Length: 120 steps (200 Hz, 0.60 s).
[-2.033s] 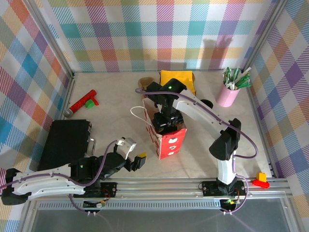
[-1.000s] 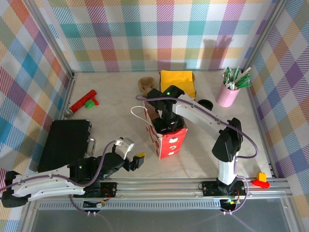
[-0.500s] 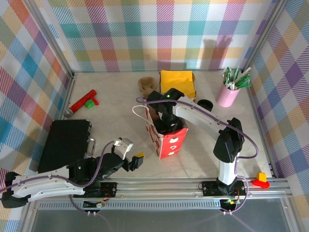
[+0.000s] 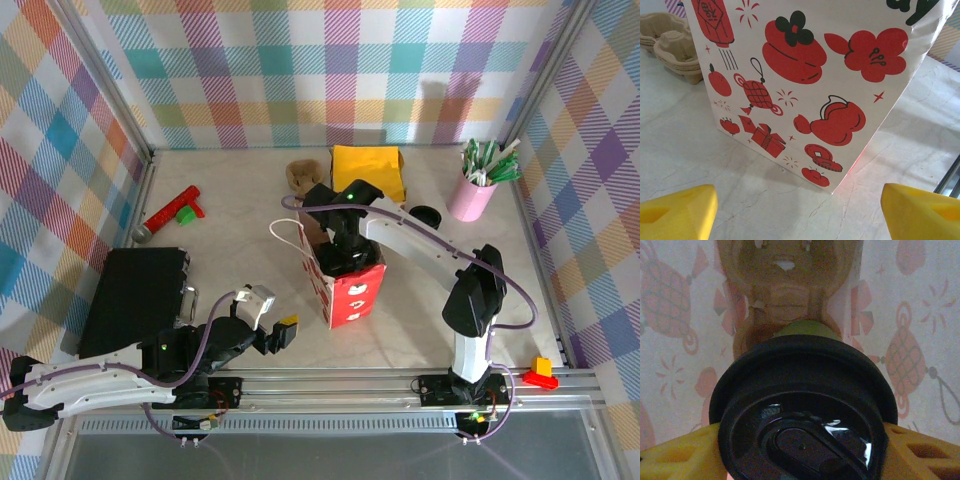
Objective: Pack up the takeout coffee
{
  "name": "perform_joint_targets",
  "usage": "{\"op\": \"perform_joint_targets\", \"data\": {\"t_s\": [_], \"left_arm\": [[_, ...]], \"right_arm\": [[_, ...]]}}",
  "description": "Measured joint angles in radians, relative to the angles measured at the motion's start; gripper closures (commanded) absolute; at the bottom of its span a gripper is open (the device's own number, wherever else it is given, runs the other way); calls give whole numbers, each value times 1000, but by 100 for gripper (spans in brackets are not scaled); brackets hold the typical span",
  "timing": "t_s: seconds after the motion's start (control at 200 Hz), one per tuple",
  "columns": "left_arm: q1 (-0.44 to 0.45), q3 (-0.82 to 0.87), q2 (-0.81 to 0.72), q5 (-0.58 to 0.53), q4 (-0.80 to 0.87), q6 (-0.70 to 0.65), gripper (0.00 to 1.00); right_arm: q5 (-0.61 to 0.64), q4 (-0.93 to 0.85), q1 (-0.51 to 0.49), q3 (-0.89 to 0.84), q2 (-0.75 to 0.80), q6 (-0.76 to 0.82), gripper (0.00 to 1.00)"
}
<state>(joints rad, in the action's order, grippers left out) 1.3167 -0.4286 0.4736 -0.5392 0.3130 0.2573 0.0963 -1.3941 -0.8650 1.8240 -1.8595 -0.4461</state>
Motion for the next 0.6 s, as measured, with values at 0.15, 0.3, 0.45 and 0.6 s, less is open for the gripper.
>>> {"op": "perform_joint_targets", "data": {"t_s": [0.15, 0.3, 0.45, 0.6], "left_arm": [[-4, 0, -7, 0, 3, 3, 15], [-5, 2, -24, 0, 3, 8, 15], [-5, 10, -36, 0, 5, 8, 15], [-5, 13, -41, 0, 8, 8, 15]], "right_arm": [[0, 3, 0, 1, 0, 9, 53], [0, 16, 0, -5, 0, 13, 53], [0, 36, 0, -23, 1, 14, 54], [0, 54, 0, -42, 11, 17, 54]]}}
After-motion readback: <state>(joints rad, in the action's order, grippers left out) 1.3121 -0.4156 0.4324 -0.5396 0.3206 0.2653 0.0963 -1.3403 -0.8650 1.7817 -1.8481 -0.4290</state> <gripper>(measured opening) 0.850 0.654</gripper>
